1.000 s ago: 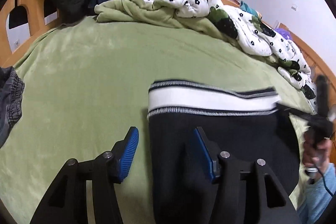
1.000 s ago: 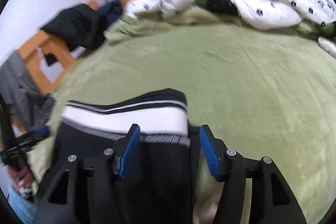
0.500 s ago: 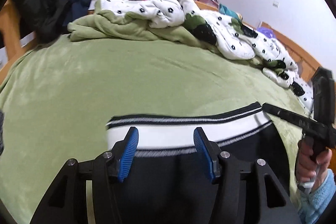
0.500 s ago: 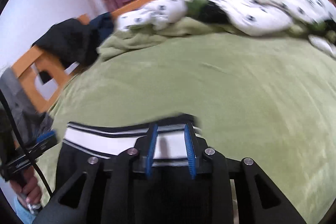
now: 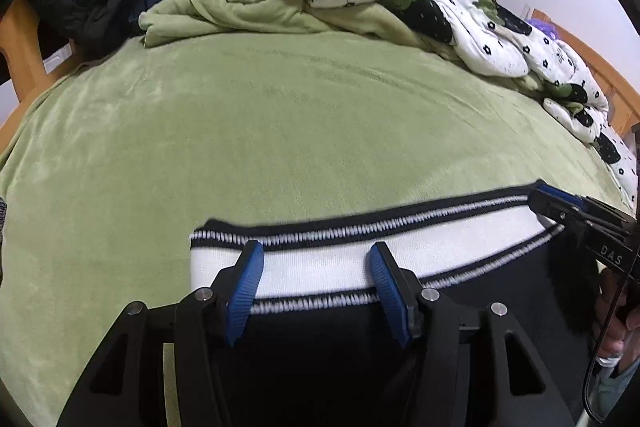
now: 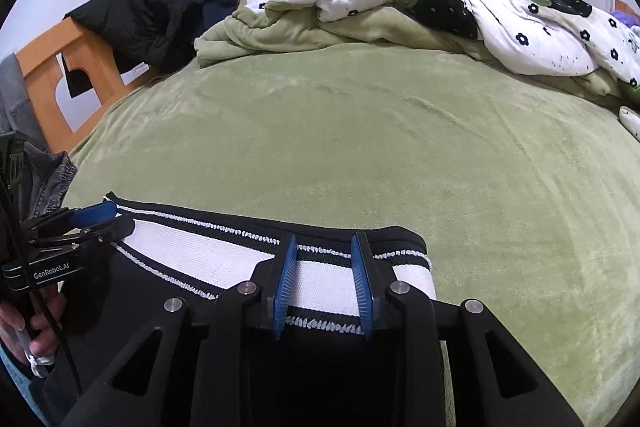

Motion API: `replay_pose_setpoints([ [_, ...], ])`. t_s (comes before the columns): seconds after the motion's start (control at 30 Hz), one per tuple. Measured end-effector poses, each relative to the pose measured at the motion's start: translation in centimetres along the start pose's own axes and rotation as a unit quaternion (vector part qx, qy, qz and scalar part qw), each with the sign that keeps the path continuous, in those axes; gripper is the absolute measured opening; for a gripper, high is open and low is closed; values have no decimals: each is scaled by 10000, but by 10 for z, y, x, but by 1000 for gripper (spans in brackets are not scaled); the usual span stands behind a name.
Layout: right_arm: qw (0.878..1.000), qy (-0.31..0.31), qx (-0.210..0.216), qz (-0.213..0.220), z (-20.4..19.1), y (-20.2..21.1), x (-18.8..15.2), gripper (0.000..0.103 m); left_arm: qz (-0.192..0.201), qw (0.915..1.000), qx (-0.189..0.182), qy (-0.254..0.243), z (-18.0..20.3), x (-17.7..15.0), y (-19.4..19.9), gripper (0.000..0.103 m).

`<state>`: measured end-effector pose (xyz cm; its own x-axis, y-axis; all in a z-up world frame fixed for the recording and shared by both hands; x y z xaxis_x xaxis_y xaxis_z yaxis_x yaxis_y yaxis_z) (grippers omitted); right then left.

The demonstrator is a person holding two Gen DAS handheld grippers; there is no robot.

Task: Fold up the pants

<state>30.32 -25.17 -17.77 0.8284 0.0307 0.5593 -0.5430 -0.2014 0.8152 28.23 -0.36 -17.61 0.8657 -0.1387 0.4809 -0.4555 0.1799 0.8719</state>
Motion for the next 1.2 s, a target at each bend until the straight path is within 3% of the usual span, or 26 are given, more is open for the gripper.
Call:
replay_pose_setpoints([
  [0.13,9998,17,-212,-46,-1,27,-21,28,-184,9994,-270,-137,10,-30,27,53],
  [0.2,9998,-2,-153,-106,-4,40,-41,30,-467,9968,-595,-266,19,-63,36,53],
  [0.27,9998,-87,-23,-194,-4,52,-67,30,-509,9959,-721,-180,21,-90,46,53],
  [0.33,9999,-105,-30,5,-4,67,-93,30,-607,9943,-869,-87,18,-127,55,53],
  [0.53,9999,-72,-103,13,-8,83,-150,34,-271,9959,-846,154,4,-190,84,55],
  [0.67,9997,-181,-136,114,-9,91,-165,34,-386,9968,-694,-2,1,-215,100,55],
  [0.73,9996,-249,-58,80,-9,92,-166,36,-477,9966,-656,-155,2,-225,103,55],
  [0.87,9993,-357,35,57,-9,93,-169,36,-571,9940,357,-856,12,-237,95,54],
  [0.97,9993,-360,35,59,-10,93,-169,36,-357,9896,820,-1128,16,-235,95,52],
  [1.03,9993,-371,31,59,-10,92,-170,36,-208,9879,903,-1244,22,-227,95,45],
  [1.07,9993,-378,27,61,-11,93,-170,36,-115,9872,957,-1270,24,-223,94,30],
  [1.13,9993,-360,-6,67,-12,92,-171,36,-62,9887,1006,-1108,21,-213,92,19],
  [1.2,9995,-301,-34,66,-12,93,-172,36,446,9962,553,-509,8,-205,110,15],
])
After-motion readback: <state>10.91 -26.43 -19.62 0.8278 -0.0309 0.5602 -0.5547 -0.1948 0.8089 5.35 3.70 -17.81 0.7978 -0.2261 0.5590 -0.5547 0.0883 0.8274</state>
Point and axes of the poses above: each gripper's, at about its wrist camera, not at the fingertips, and y roughly against the way its jaws point, z to its right, x to its top, the point moved 6 cm from there along -y, roughly the way its jaws point, and after that the axes turned 11 degrees about -z, right-handed, at the moved point
